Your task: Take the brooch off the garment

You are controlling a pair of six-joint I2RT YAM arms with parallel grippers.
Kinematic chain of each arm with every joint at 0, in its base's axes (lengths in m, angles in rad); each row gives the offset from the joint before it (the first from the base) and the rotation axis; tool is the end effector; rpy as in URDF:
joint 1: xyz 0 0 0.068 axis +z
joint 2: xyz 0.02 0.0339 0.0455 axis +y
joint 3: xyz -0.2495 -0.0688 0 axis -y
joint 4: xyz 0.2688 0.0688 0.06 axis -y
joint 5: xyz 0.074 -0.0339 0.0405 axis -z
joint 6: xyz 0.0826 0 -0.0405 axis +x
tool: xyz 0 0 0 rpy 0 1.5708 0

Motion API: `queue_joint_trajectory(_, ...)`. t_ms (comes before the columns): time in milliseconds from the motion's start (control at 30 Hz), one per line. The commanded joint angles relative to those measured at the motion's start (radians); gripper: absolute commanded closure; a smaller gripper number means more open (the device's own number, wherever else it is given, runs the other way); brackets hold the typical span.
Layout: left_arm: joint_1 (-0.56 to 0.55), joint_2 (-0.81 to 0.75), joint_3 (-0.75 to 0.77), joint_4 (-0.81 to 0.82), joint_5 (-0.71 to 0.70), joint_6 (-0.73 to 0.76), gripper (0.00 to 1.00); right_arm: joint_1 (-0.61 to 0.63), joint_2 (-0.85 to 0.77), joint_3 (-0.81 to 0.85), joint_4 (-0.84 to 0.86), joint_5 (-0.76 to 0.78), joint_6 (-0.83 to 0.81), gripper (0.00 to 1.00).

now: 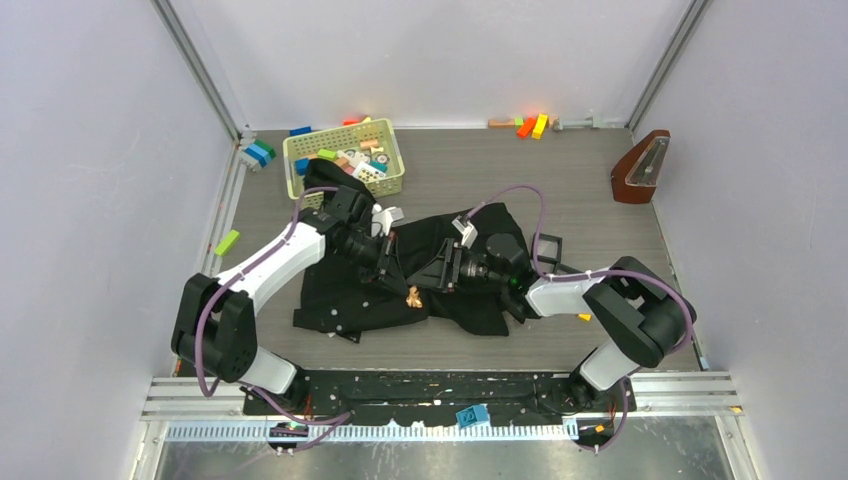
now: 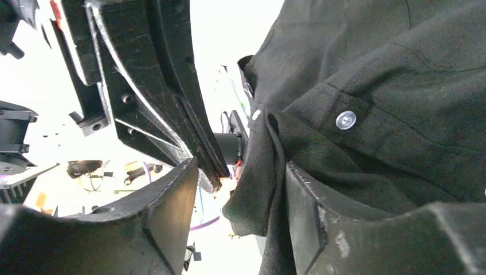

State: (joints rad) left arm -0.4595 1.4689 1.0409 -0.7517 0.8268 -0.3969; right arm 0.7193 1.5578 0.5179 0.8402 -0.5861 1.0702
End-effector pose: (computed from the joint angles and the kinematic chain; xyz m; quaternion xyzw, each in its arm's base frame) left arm 0.2541 -0.1936 0.1846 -0.1061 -0.8954 0.4324 0.0018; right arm 0.2291 0.2614 0.1332 -0.0507 0.7616 0.6127 0.2048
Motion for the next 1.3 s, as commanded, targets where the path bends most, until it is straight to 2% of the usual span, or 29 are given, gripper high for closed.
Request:
queue_joint_trajectory(0, 0.025, -0.017, 0.027, 0.073, 0.104, -0.036, 1.0, 0.005, 0.017, 0.021, 0.177, -0.054, 0.049, 0.42)
queue_joint_trajectory(167, 0.057, -0.018, 0.018, 0.093, 0.115, -0.047, 1.0, 0.006, 0.005, 0.014, 0.192, -0.07, 0.053, 0.45)
queue_joint_trajectory(433, 0.082, -0.033, 0.008, 0.125, 0.14, -0.06, 1.0, 0.006, -0.03, -0.015, 0.201, -0.094, 0.049, 0.43)
queue_joint_trajectory(533, 0.084, -0.035, -0.002, 0.135, 0.142, -0.064, 1.0, 0.006, -0.049, -0.024, 0.187, -0.096, 0.04, 0.56)
queue_joint_trajectory(667, 0.084, -0.037, -0.007, 0.14, 0.145, -0.067, 1.0, 0.006, -0.064, -0.028, 0.184, -0.099, 0.039, 0.67)
queue_joint_trajectory(800, 0.084, -0.044, -0.009, 0.143, 0.145, -0.071, 1.0, 0.006, -0.071, -0.031, 0.179, -0.1, 0.034, 0.72)
queue_joint_trajectory(900, 0.084, -0.046, -0.012, 0.145, 0.146, -0.072, 1.0, 0.006, -0.073, -0.032, 0.176, -0.1, 0.029, 0.81)
queue_joint_trajectory(1033, 0.084, -0.047, -0.015, 0.151, 0.147, -0.077, 1.0, 0.006, -0.075, -0.033, 0.17, -0.098, 0.023, 0.86)
queue_joint_trajectory(1200, 0.085, -0.051, -0.01, 0.147, 0.146, -0.075, 1.0, 0.005, -0.093, -0.022, 0.089, -0.099, -0.017, 0.86)
queue_joint_trajectory(1267, 0.087, -0.056, -0.005, 0.134, 0.136, -0.064, 1.0, 0.005, -0.113, -0.015, 0.023, -0.099, -0.054, 0.77)
